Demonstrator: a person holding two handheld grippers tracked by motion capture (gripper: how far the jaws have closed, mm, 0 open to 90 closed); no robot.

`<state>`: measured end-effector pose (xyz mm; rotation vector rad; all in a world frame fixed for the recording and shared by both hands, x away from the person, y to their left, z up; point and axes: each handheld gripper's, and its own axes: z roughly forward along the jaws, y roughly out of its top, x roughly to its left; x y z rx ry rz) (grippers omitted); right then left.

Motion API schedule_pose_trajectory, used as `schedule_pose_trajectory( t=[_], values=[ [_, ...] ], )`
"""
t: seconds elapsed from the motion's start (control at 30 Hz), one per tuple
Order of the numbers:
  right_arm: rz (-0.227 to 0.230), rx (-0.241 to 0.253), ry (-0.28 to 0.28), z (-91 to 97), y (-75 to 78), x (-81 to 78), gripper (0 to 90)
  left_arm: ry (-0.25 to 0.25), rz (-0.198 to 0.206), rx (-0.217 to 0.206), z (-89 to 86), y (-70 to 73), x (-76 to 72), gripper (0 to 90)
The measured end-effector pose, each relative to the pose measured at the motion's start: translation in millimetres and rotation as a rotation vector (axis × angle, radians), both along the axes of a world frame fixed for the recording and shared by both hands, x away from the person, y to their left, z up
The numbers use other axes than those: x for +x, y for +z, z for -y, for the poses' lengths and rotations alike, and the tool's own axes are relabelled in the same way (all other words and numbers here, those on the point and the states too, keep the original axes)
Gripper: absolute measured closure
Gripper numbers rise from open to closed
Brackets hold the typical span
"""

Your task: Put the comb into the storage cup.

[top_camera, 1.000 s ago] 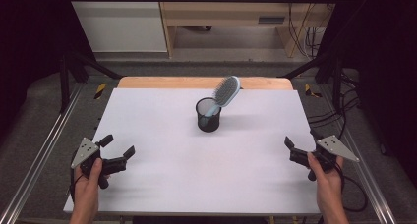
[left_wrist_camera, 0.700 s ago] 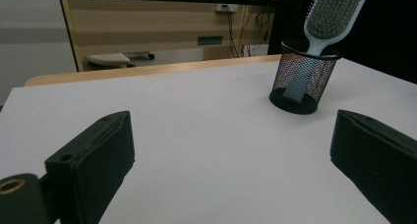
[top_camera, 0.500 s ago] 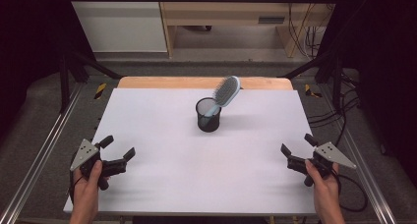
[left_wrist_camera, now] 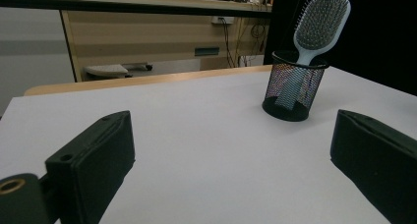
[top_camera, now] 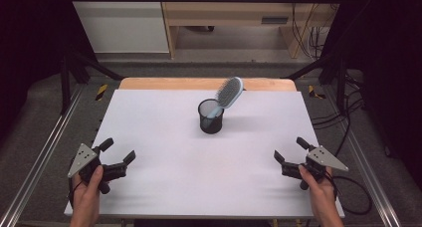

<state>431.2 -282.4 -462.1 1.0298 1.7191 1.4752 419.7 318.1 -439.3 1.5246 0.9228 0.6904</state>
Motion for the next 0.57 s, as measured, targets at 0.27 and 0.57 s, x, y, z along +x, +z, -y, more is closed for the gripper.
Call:
schedule_pose_trajectory(
  t=[0.27, 0.57],
  values=[
    [0.004, 0.005, 0.03, -11.8, 0.7, 5.4, 3.3, -0.017, 0.007, -0.013, 8.7, -3.5, 0.3, 3.2],
    [-0.008, 0.001, 0.033, -28.5, 3.1, 19.0, 3.4, -0.018, 0.015, -0.017, 7.9, -5.7, 2.2, 3.2]
  ],
)
